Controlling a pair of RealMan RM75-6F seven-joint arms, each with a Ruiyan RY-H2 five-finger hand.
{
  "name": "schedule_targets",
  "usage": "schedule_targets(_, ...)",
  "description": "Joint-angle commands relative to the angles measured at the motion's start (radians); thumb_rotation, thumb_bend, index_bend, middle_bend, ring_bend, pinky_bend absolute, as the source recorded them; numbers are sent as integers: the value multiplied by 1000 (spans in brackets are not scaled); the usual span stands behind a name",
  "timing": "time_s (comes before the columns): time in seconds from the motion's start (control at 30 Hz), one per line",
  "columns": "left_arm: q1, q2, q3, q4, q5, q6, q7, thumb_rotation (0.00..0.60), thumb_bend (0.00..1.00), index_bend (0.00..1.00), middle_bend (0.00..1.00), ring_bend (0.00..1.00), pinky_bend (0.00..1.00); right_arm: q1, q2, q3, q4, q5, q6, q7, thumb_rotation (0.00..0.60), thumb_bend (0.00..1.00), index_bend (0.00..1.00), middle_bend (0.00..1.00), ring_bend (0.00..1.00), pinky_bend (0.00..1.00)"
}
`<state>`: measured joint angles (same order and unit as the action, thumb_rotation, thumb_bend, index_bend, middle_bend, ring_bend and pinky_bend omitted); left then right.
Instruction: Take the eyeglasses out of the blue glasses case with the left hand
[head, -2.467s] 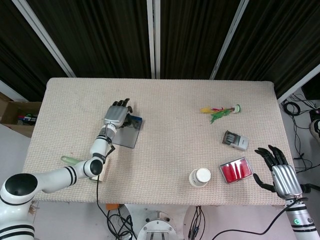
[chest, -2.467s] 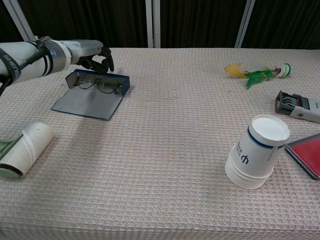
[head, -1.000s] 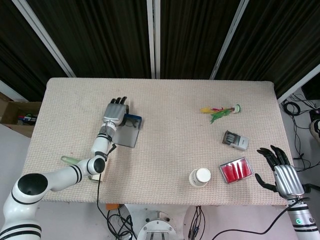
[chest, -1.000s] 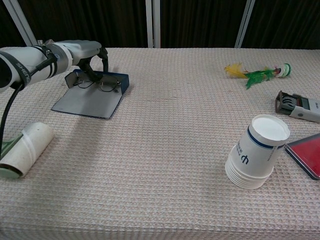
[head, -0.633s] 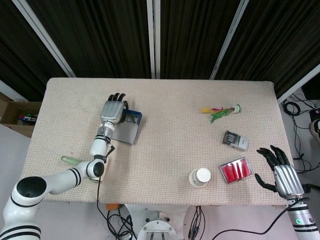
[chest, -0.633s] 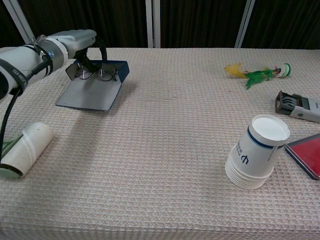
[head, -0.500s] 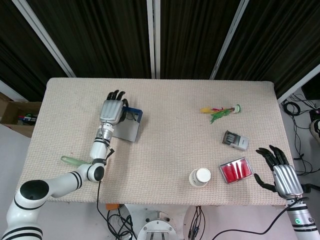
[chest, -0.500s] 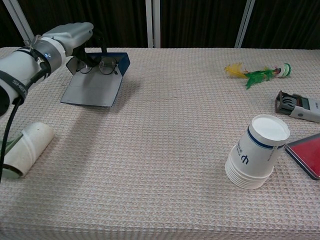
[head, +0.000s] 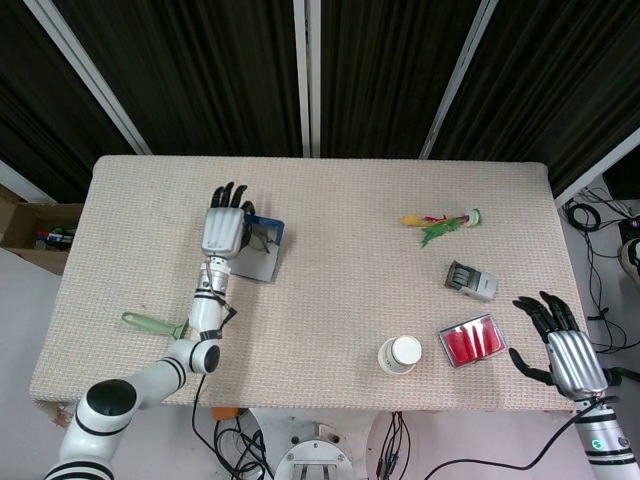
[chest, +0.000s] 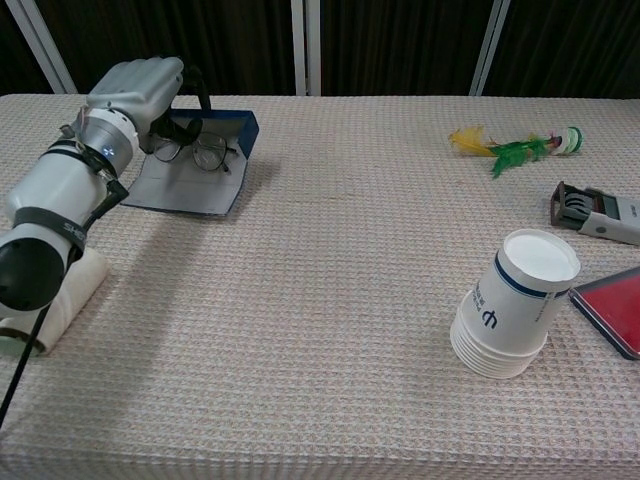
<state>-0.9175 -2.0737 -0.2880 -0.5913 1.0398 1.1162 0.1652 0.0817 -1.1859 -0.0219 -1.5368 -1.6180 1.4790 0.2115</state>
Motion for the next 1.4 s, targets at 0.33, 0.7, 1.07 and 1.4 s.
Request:
schedule_targets(0.33, -65, -120, -38, 207, 55, -37, 38, 600, 487, 478, 130, 45, 104, -2, 0, 2, 8, 6, 0, 10, 600, 245, 187, 176, 0, 82)
schedule_targets(0.7, -82, -69, -92, 141, 32, -131, 69, 600, 481, 285, 88, 45, 104, -4, 2, 2, 9, 4, 4, 15, 600, 245, 187, 176, 0, 82)
schedule_targets(1.07, 115, 209, -36, -401, -15, -100, 241, 600, 481, 330, 76, 45, 104, 4, 1, 0, 8, -15, 3, 15, 600, 245, 187, 176, 0, 82)
schedule_targets(1.4, 178, 314, -6, -635, -154, -73, 425, 600, 468, 360, 76, 45, 104, 7, 2, -3, 7, -28, 9, 13, 600, 245, 187, 176, 0, 82)
